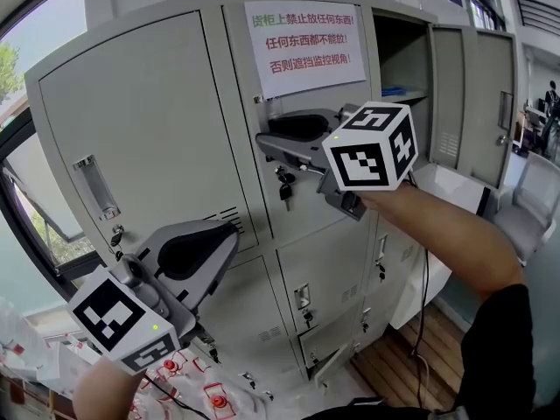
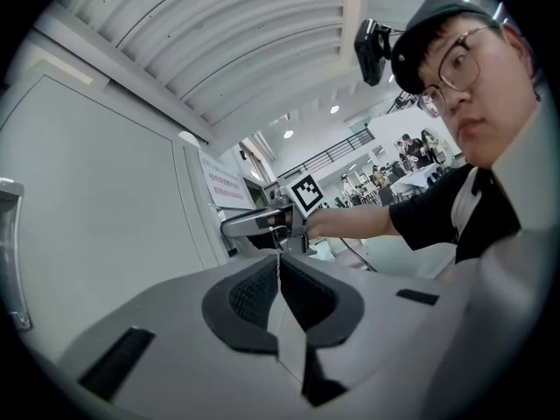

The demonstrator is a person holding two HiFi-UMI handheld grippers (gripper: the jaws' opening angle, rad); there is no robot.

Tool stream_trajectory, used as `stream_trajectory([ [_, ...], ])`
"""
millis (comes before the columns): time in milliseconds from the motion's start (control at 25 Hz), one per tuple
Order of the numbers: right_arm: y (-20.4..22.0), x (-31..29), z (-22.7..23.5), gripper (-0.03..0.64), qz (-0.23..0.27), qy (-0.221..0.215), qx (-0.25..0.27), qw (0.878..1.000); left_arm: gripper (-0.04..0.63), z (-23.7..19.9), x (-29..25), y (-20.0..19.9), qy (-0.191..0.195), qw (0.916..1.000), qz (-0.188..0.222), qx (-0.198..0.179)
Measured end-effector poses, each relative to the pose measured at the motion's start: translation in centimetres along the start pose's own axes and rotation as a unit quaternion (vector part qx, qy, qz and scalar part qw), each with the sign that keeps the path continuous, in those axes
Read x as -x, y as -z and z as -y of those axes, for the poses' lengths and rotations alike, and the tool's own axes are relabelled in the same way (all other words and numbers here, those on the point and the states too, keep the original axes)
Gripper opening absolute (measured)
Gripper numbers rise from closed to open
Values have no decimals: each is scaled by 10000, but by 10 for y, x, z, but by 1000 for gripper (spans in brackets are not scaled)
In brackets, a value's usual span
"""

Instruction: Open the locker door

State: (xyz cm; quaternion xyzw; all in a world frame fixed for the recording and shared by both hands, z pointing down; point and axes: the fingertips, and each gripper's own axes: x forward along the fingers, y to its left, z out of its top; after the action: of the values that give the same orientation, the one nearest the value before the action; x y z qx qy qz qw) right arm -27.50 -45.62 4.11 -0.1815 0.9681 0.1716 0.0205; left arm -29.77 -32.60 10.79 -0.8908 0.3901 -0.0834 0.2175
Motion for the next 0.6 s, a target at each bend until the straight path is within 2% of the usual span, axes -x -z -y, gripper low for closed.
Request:
stream_trajectory([
  [280,4,-6,10,109,-154,141,-31,9998,18,0,3,1,-61,10000,29,11],
  [480,5,-6,18,43,-153,248,-20,9996,18,-1,2,2,-49,9999,64,60],
  [600,5,-6,19,41,-127,245,-129,9995,18,-2,1,4,-54,9999,95,103],
])
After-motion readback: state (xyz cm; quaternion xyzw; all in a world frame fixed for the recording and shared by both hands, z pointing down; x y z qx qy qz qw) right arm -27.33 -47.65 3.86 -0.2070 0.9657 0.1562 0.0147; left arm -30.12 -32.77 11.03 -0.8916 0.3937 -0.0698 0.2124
